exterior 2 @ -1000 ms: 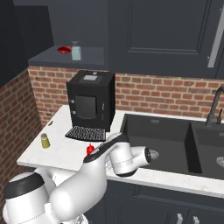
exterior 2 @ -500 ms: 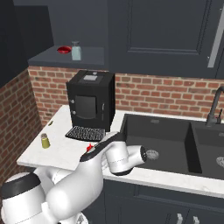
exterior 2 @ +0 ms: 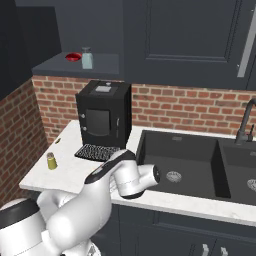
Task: Put the shaker and condiment bottle from the counter next to their counterparts in the cabinet.
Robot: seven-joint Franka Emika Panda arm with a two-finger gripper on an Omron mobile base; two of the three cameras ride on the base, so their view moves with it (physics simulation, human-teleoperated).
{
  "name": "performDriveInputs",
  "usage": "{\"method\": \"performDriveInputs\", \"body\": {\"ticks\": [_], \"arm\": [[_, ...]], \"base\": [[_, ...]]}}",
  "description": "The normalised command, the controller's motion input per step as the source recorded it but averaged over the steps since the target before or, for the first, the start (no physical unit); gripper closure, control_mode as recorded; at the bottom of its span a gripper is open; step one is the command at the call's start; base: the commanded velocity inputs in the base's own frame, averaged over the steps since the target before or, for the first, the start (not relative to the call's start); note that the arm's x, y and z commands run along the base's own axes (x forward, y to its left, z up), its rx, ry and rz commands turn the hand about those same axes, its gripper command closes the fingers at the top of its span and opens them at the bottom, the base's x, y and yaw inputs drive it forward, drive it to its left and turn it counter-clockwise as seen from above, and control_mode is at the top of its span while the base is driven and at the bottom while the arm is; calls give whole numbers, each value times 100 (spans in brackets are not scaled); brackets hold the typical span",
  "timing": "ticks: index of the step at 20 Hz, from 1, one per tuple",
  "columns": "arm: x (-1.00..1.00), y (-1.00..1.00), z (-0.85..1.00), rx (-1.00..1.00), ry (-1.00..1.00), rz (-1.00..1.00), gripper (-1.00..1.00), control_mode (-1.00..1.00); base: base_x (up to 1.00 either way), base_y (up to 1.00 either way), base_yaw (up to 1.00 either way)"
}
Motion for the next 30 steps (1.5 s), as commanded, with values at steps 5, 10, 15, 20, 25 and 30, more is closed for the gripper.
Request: {"method": "performDriveInputs", "body": {"ticks": [5,10,15,20,25,30], "arm": [[2,18,0,0,1,0,100,-100],[1,7,0,0,1,0,100,-100],[0,0,11,0,0,0,100,-100],[0,17,78,0,7,-8,100,-100],[-3,37,100,-1,15,-19,100,-100],[-31,42,84,-5,5,-24,100,-100]], "base": [[0,0,0],[0,0,0],[0,0,0],[0,0,0],[0,0,0],[0,0,0]]}}
